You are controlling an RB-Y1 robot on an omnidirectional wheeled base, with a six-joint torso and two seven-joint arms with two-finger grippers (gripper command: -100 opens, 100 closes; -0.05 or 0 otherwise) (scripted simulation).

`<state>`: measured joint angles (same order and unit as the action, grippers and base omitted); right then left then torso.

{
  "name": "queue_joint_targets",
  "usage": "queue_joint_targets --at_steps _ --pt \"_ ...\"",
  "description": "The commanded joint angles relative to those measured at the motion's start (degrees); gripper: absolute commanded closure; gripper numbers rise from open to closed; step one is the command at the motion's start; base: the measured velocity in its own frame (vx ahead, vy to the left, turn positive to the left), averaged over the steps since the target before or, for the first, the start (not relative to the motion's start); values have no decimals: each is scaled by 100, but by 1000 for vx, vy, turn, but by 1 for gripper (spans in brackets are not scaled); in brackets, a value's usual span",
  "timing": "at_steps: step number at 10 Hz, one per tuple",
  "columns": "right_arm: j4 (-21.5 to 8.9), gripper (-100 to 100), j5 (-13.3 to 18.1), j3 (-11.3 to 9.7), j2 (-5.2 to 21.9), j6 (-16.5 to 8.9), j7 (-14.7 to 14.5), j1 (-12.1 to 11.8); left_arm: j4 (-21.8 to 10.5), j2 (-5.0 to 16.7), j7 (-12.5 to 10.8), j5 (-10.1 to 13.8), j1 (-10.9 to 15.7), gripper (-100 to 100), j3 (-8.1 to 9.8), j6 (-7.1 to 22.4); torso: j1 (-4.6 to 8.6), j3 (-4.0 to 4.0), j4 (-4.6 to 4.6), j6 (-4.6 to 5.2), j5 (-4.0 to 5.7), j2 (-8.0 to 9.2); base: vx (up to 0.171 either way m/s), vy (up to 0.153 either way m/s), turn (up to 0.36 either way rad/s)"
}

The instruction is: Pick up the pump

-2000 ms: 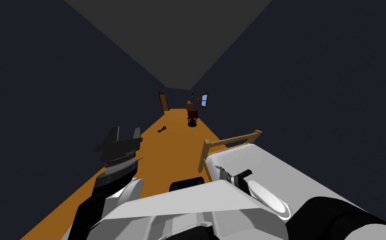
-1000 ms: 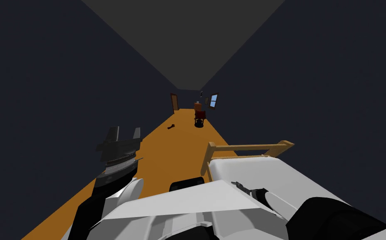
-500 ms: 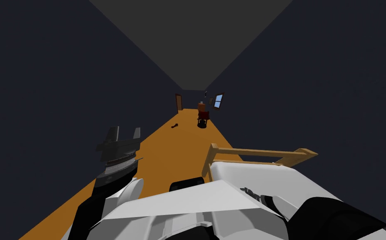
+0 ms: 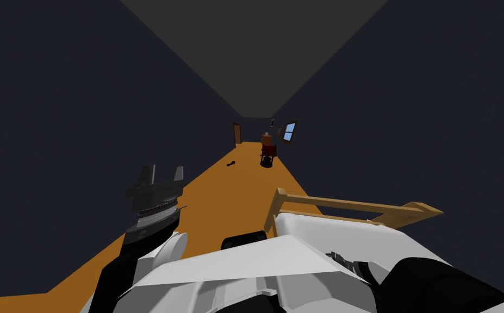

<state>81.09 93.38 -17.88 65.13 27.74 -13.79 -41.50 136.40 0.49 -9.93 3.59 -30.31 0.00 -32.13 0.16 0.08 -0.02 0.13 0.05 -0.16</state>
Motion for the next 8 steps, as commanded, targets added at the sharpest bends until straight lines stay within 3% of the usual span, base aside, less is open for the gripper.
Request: queue_joint_targets --at_steps 1,2,3,4,5,8 --pt "-133 -100 162 -51 97 -8 26 1 0 0 0 0 0 0 0 0 0 0 0 0 0 0 -24 -22 141" --pt "-228 -100 295 -81 217 -10 34 -34 0 0 0 0 0 0 0 0 1 0 0 -1 1 0 -34 -24 190" --pt "-113 -100 272 -69 189 0 128 -9 0 0 0 0 0 0 0 0 2 -2 1 -2 0 3 -16 -15 40" --pt "-118 0 290 -71 204 -1 144 -12 0 0 0 0 -1 0 0 0 -2 0 0 3 1 -1 0 0 0" --pt "-287 -100 314 -152 24 -93 76 50 0 0 0 0 -1 0 0 0 -6 2 -1 2 0 -4 1 -12 84" --pt "-541 -100 354 -273 -242 -232 -22 142 0 0 0 0 -1 0 0 0 0 4 -1 2 2 -8 2 -20 75"
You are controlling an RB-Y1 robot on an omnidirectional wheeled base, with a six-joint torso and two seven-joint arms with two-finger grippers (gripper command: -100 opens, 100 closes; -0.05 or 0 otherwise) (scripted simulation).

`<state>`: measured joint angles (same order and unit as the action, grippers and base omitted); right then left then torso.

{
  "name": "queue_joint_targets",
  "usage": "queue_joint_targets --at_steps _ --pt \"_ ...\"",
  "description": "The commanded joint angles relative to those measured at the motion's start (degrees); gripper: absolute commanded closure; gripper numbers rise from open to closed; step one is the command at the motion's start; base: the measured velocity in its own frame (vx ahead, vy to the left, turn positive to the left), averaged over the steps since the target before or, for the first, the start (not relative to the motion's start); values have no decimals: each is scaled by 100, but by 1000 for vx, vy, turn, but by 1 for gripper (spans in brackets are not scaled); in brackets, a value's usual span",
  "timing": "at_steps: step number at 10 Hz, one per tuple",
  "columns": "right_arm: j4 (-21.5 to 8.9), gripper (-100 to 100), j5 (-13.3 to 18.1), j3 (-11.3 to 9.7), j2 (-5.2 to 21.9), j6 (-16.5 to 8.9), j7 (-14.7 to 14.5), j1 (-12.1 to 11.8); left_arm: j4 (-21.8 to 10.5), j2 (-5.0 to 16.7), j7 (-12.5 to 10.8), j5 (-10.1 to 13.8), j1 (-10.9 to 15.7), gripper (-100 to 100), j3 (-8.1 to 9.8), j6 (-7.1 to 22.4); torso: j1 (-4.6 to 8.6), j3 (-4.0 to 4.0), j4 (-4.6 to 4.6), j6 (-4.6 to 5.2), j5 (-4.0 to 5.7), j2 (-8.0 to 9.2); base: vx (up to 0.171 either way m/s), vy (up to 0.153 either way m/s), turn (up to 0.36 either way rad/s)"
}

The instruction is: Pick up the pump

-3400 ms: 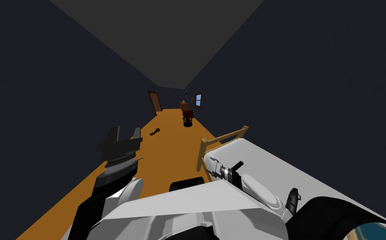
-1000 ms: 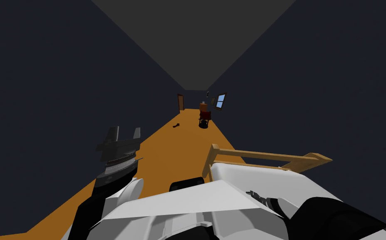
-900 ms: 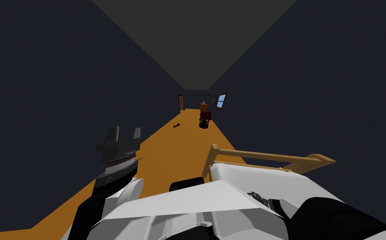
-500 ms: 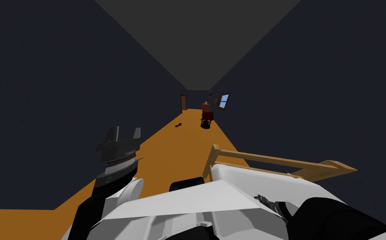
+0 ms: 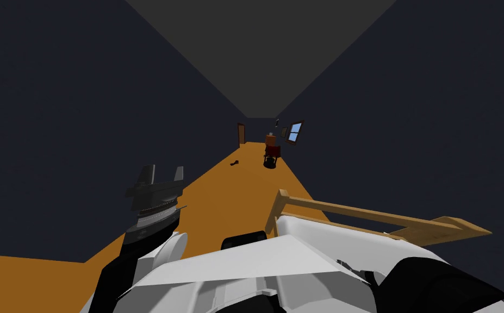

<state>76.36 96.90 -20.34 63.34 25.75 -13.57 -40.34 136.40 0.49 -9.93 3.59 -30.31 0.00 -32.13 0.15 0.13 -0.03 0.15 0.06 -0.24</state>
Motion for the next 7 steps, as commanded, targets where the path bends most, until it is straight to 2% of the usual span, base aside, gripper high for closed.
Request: queue_joint_targets --at_steps 1,2,6,7 --pt "0 -100 0 0 0 0 0 0 0 0 0 0 0 0 0 0 0 0 0 0 0 0 0 -8 14" --pt "-12 100 -2 -4 -9 -10 -16 3 0 0 0 0 0 0 0 0 -4 0 0 1 -2 0 0 0 0" --pt "-11 100 -2 -5 -9 -6 -13 2 0 0 0 0 0 0 0 0 -7 0 0 0 -3 0 0 0 0" --pt "-11 0 -2 -4 -9 -7 -14 3 0 0 0 0 0 0 0 0 -8 0 0 0 -3 0 0 0 0"
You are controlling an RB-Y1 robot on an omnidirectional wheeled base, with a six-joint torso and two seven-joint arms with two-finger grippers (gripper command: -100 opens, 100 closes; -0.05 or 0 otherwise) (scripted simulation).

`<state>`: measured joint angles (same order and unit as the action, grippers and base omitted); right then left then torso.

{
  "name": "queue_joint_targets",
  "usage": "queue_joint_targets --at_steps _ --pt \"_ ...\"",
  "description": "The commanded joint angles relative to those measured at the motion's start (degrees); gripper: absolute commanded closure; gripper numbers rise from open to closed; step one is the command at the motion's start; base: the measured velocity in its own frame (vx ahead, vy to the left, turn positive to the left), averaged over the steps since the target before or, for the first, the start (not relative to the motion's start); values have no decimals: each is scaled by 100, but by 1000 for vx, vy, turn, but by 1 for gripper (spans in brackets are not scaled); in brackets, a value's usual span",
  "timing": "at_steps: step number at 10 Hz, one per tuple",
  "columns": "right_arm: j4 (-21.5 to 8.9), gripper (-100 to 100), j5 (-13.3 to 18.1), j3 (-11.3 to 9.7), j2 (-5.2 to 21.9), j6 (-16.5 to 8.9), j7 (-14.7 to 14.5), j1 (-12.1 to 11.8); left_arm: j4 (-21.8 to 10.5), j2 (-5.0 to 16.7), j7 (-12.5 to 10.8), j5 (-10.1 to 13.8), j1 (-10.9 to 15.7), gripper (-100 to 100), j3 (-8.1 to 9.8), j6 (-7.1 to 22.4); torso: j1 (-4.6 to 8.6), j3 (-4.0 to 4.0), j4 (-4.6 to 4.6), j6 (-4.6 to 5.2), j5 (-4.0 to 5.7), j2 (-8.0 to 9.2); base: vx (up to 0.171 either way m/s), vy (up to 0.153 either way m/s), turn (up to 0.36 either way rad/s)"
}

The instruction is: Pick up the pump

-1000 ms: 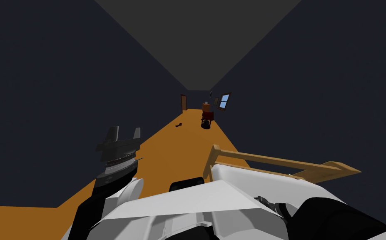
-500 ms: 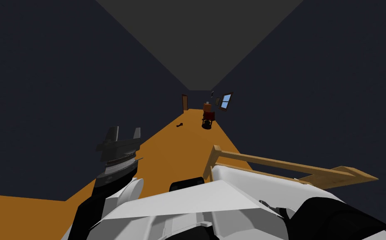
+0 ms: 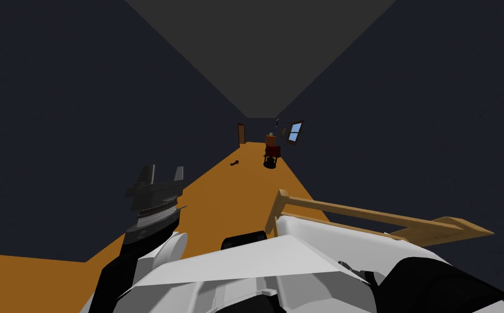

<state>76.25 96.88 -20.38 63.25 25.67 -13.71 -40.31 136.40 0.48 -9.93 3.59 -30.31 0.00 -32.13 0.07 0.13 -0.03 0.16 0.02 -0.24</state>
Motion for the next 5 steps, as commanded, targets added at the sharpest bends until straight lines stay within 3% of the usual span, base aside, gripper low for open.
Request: queue_joint_targets --at_steps 1,3,4,5 --pt "155 100 -29 79 168 90 52 -54 0 0 0 0 0 0 0 0 0 0 0 0 0 0 0 13 -122" --pt "324 100 -56 160 346 183 118 -115 0 0 0 0 0 0 0 0 -11 0 -1 4 -4 1 -2 24 -84" --pt "251 100 -21 119 276 155 112 -61 0 0 0 0 0 0 0 0 -13 1 -1 2 -5 0 -2 10 -8" --pt "261 0 -21 123 285 166 125 -64 0 0 0 0 0 0 0 0 -8 1 -1 1 -3 0 0 0 0"
